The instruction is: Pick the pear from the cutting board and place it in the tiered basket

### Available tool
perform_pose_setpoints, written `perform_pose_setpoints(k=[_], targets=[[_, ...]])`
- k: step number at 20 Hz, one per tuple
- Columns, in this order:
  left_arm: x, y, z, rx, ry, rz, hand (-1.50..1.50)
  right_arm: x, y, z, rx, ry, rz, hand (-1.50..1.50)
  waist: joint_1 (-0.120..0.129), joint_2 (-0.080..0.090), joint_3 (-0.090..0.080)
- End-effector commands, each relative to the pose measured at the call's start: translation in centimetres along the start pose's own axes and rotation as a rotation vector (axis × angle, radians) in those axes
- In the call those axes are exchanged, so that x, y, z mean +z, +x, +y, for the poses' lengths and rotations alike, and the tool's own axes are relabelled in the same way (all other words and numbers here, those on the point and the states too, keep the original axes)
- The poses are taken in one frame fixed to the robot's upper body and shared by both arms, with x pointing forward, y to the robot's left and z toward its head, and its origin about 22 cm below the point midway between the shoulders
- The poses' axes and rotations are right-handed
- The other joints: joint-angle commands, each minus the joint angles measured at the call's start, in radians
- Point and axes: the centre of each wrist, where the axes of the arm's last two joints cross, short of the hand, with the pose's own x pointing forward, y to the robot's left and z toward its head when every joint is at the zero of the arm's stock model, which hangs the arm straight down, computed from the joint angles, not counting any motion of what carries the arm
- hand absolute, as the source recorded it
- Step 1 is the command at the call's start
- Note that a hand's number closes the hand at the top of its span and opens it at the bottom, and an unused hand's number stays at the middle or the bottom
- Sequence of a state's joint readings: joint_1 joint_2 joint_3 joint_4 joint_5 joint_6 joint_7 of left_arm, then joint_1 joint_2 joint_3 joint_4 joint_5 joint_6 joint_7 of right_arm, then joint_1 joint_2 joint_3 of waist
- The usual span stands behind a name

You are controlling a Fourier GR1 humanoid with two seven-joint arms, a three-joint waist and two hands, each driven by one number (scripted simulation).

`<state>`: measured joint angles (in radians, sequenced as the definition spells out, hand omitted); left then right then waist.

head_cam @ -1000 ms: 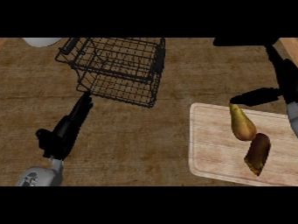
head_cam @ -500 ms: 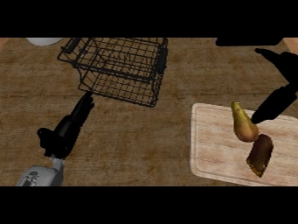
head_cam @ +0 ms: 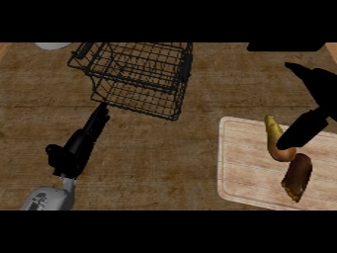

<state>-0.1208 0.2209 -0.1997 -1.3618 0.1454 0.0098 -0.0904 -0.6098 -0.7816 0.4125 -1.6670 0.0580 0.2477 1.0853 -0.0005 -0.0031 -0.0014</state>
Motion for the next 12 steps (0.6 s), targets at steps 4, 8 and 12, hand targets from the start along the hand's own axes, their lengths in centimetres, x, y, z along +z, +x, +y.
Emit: perform_pose_setpoints(k=[4, 8, 12], targets=[[-0.2, -0.4, -1.4, 0.003, 0.013, -0.003, 0.0, -0.9, -0.7, 2.3, 0.093, 0.036, 0.242, -1.5, -0.002, 0.002, 0.0], [0.3, -0.3, 0.3, -0.014, -0.013, -0.002, 0.0, -2.1, -0.7, 4.8, 0.064, 0.061, 0.246, -1.5, 0.004, 0.002, 0.001], [0.1, 0.1, 0.8, 0.022, -0.006, -0.002, 0.0, -2.6, -2.8, 6.5, 0.033, 0.084, 0.248, -1.5, 0.0, 0.002, 0.001]])
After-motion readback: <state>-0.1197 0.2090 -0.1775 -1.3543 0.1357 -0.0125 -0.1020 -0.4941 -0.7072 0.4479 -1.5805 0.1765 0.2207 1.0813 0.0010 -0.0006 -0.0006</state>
